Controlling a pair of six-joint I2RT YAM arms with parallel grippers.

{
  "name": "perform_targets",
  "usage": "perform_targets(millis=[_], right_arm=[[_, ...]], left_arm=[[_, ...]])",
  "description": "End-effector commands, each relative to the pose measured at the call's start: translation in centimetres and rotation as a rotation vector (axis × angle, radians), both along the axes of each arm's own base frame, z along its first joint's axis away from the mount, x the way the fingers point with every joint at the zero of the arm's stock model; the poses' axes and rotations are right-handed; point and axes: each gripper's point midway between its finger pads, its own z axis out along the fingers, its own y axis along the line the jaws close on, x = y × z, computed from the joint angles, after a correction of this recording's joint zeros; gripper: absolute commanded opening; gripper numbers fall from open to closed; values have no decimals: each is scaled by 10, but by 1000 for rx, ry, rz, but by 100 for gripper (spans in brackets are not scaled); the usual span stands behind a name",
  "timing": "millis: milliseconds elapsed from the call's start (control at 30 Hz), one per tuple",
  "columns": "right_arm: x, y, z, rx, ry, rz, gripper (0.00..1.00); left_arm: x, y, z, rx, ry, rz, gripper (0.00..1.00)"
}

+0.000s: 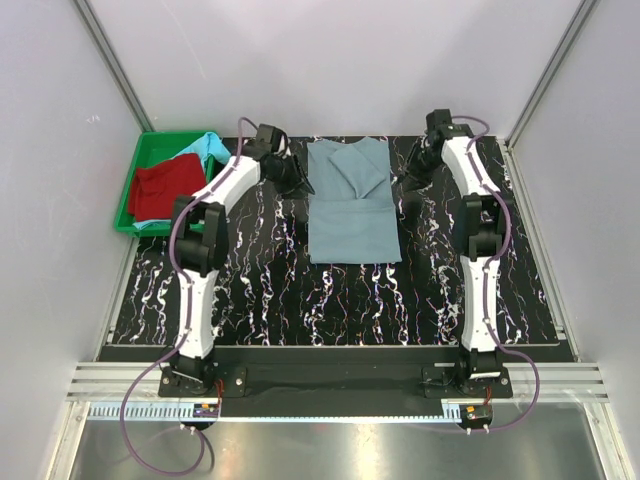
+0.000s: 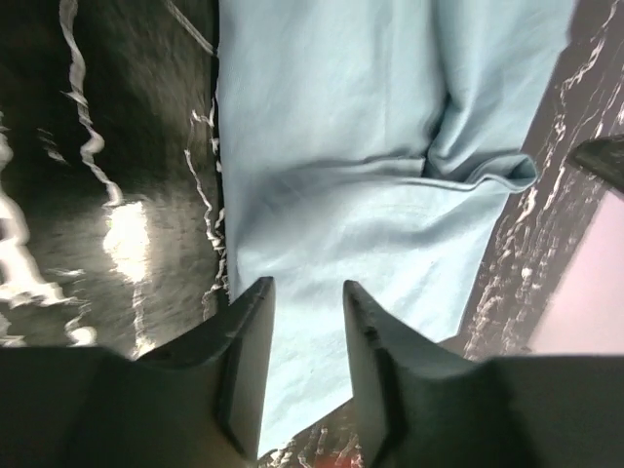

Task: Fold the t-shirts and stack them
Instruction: Fold the tshirt

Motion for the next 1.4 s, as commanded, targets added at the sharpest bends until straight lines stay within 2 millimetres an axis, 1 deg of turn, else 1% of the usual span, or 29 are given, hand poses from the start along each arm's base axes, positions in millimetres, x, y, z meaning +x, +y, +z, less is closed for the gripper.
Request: perform_targets(millis=[0, 33, 67, 100, 133, 167, 200, 233, 267, 300, 333, 367, 400, 433, 500, 567, 633, 667, 700, 733, 800, 900, 967, 1067, 1133, 1167, 1200, 1300, 1367], right_arm=[[-18, -27, 52, -125, -21, 23, 45], [-24, -27, 58, -124, -28, 36, 46], [-40, -23, 46, -108, 25, 51, 45], [-40, -16, 72, -73, -61, 58, 45], [-45, -8, 76, -31, -73, 58, 45], [-70, 7, 57, 58, -3, 88, 45], [-67, 18, 79, 112, -103, 103, 44], [-74, 26, 79, 161, -101, 99, 43], [-98, 37, 71, 235, -59, 118, 41], [-96, 48, 73, 292, -109, 142, 37], [-116, 56, 54, 350, -40, 133, 31], [-127, 68, 62, 434, -38, 169, 28], [-133, 82, 59, 463, -44, 206, 26], [-146, 88, 49, 475, -13, 233, 24], [-160, 102, 37, 488, 24, 283, 20], [-171, 106, 22, 523, 78, 288, 16], [-170, 108, 14, 541, 81, 289, 15], [-170, 106, 4, 526, 97, 281, 15], [-171, 105, 0, 525, 103, 284, 15], [-172, 103, -7, 521, 108, 288, 15], [-170, 91, -19, 518, 128, 255, 14], [-172, 71, -36, 504, 154, 209, 14], [-177, 57, -44, 490, 165, 177, 14], [-189, 45, -51, 468, 190, 153, 15], [-197, 42, -50, 457, 199, 157, 15], [-200, 41, -42, 452, 195, 159, 15], [-200, 41, -36, 449, 183, 160, 15], [-197, 40, -9, 435, 130, 164, 15], [-192, 47, 10, 447, 95, 175, 16]], left_arm=[[-9, 29, 54, 122, -131, -20, 45], [-18, 29, 70, 112, -156, -25, 46], [-26, 25, 72, 102, -159, -38, 46], [-44, 20, 58, 81, -109, -65, 46], [-54, 15, 66, 51, -125, -82, 45], [-56, 5, 70, 11, -161, -99, 42], [-80, -8, 55, -40, -105, -138, 40], [-88, -15, 61, -70, -123, -152, 38], [-94, -29, 61, -97, -152, -184, 36], [-107, -35, 50, -110, -121, -205, 34], [-114, -42, 48, -125, -117, -226, 33], [-119, -53, 46, -144, -128, -255, 33], [-131, -57, 36, -155, -93, -273, 31], [-135, -59, 29, -152, -81, -281, 31], [-147, -58, 11, -132, -47, -282, 31], [-149, -55, -1, -124, -38, -269, 31], [-151, -49, -22, -86, -16, -276, 30], [-152, -43, -29, -66, 5, -267, 30], [-154, -38, -42, -51, 35, -264, 30], [-155, -34, -49, -40, 49, -256, 30], [-160, -20, -70, 0, 96, -235, 30], [-168, -8, -88, 31, 133, -238, 30], [-176, -4, -95, 45, 160, -240, 30], [-187, -5, -88, 26, 163, -256, 30], [-191, -10, -66, -20, 134, -280, 32], [-196, -15, -55, -61, 135, -300, 33], [-196, -20, -36, -98, 105, -309, 35], [-193, -32, 2, -176, 48, -338, 36], [-184, -36, 16, -193, 14, -338, 37]])
